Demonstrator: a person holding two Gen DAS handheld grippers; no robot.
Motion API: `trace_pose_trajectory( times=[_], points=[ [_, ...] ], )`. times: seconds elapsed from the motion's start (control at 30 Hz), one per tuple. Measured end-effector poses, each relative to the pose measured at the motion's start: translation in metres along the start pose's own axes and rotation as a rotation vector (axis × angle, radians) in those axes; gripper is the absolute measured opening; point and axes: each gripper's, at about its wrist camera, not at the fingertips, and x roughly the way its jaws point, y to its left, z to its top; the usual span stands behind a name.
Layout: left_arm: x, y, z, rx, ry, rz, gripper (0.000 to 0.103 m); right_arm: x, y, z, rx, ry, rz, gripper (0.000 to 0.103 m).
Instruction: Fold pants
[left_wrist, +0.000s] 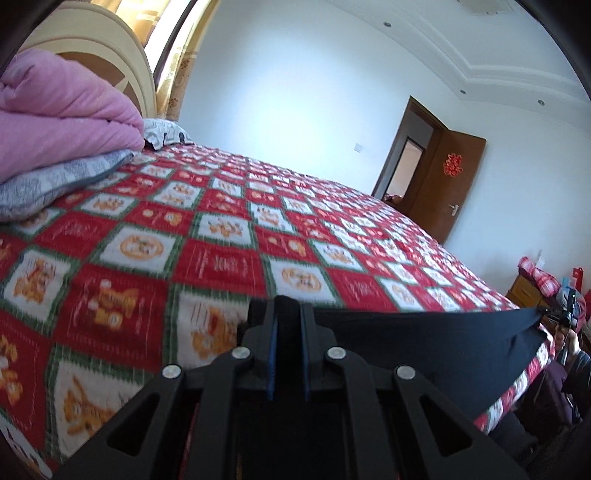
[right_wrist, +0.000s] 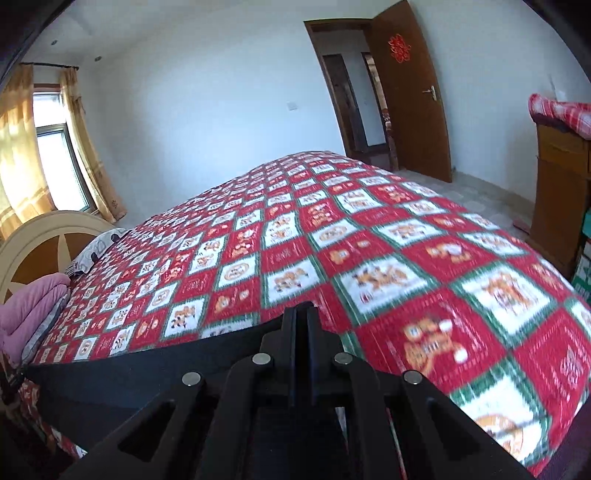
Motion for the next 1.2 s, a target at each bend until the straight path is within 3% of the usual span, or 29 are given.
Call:
trace_pose_trajectory(
  times=[0.27, 0.33, 0.37, 0.4, 0.53, 0.63, 0.7, 0.77, 0.8, 0.83, 0.87, 0.9, 1.0, 1.2],
  points=[
    [-0.010, 0.014, -0.027, 0.020, 0.038, 0.045, 0.023, -0.001, -0.017, -0.031, 0.017, 0.086, -0.041, 0.005],
    [-0.015, 0.020, -0.030, 0.012, 0.040, 0.059, 0.033, -0.007, -0.023, -0.032, 0.040, 0.079, -0.048, 0.010],
    [-0.019, 0.022, -0.031, 0.009, 0.037, 0.070, 0.045, -0.010, -0.027, -0.033, 0.054, 0.075, -0.057, 0.010],
    [-0.022, 0.024, -0.032, 0.010, 0.033, 0.081, 0.047, -0.013, -0.031, -0.033, 0.068, 0.073, -0.078, 0.011],
    [-0.035, 0.037, -0.036, -0.015, 0.031, 0.117, 0.047, -0.028, -0.049, -0.034, 0.121, 0.070, -0.164, 0.011],
    [-0.045, 0.043, -0.035, -0.026, 0.028, 0.138, 0.048, -0.050, -0.045, -0.032, 0.116, 0.011, -0.188, 0.011],
    [-0.049, 0.042, -0.034, -0.027, 0.031, 0.153, 0.055, -0.061, -0.029, -0.029, 0.085, -0.020, -0.183, 0.011],
    [-0.052, 0.039, -0.032, -0.032, 0.030, 0.154, 0.056, -0.064, -0.004, -0.026, 0.044, -0.029, -0.143, 0.012],
    [-0.053, 0.036, -0.032, -0.036, 0.030, 0.148, 0.056, -0.061, 0.015, -0.024, 0.013, -0.021, -0.111, 0.017],
    [-0.054, 0.033, -0.031, -0.040, 0.031, 0.141, 0.056, -0.056, 0.034, -0.023, -0.017, -0.012, -0.072, 0.036],
    [-0.054, 0.029, -0.030, -0.044, 0.034, 0.131, 0.058, -0.049, 0.050, -0.022, -0.043, 0.000, -0.036, 0.048],
    [-0.054, 0.026, -0.029, -0.045, 0.037, 0.126, 0.065, -0.039, 0.074, -0.023, -0.079, 0.023, 0.020, 0.065],
    [-0.052, 0.013, -0.029, -0.044, 0.040, 0.106, 0.068, -0.002, 0.144, -0.029, -0.193, 0.117, 0.187, 0.066],
    [-0.041, -0.004, -0.033, -0.043, 0.077, 0.100, 0.068, 0.085, 0.251, -0.063, -0.407, 0.291, 0.327, 0.066]
  ],
)
